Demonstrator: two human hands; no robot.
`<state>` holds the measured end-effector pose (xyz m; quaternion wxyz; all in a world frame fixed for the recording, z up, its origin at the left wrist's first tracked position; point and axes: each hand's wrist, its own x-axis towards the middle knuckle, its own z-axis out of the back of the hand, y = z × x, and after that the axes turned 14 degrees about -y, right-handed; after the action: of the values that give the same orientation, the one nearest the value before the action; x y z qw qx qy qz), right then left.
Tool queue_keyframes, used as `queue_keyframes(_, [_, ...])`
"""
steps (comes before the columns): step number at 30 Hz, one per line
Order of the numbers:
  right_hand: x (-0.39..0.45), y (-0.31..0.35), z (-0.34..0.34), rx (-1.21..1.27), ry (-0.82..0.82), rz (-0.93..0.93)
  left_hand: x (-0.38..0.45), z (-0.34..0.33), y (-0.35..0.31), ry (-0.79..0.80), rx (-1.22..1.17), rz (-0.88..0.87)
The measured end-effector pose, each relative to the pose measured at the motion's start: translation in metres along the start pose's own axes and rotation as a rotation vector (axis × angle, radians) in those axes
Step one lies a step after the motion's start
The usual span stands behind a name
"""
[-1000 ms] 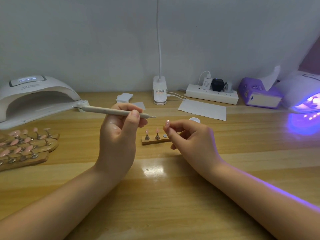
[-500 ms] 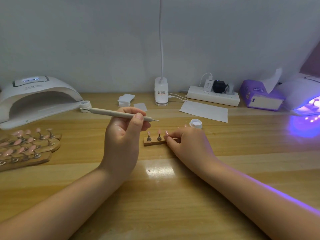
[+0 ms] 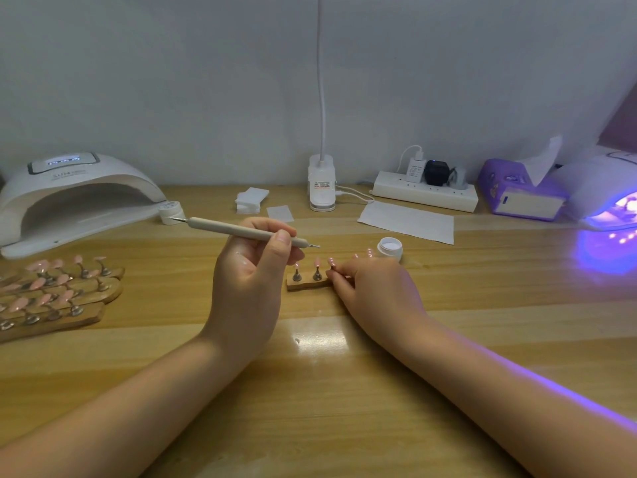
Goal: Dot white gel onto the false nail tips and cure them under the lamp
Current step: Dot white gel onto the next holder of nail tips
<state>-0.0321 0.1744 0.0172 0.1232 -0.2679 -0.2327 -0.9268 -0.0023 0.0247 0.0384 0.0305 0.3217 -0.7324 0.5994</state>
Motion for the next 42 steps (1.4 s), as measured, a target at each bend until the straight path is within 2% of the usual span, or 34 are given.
queue_keyframes(11, [-0.003,0.004,0.022,-0.001,-0.024,0.030,0.001,0.003,0.000,-0.011,0.048,-0.025])
queue_keyframes(13, [0.003,0.002,0.035,0.068,-0.071,0.010,0.001,0.003,0.000,-0.015,0.038,-0.018])
queue_keyframes(17, [0.033,-0.036,0.058,0.131,-0.289,-0.150,0.001,0.003,-0.001,-0.008,0.017,-0.004])
queue_keyframes(18, [0.039,-0.049,0.060,0.119,-0.280,-0.193,0.001,0.004,-0.001,-0.006,0.020,-0.004])
queue_keyframes(20, [0.044,-0.073,0.058,0.092,-0.159,-0.247,0.001,0.004,-0.002,-0.001,0.024,-0.002])
queue_keyframes(23, [0.040,-0.094,0.044,0.080,0.066,-0.200,0.001,0.004,-0.001,0.002,0.022,-0.002])
queue_keyframes(26, [0.036,-0.100,0.026,0.107,0.153,-0.201,0.001,0.004,-0.002,0.009,0.028,-0.004])
queue_keyframes(31, [0.033,-0.098,0.018,0.170,0.036,-0.145,0.000,0.003,-0.002,0.002,0.047,0.001])
queue_keyframes(37, [0.034,-0.083,0.025,0.278,-0.120,-0.162,0.004,0.003,-0.008,0.027,0.092,-0.003])
queue_keyframes(42, [0.035,-0.032,0.041,0.350,-0.221,0.072,0.009,0.000,-0.025,0.067,0.237,-0.122])
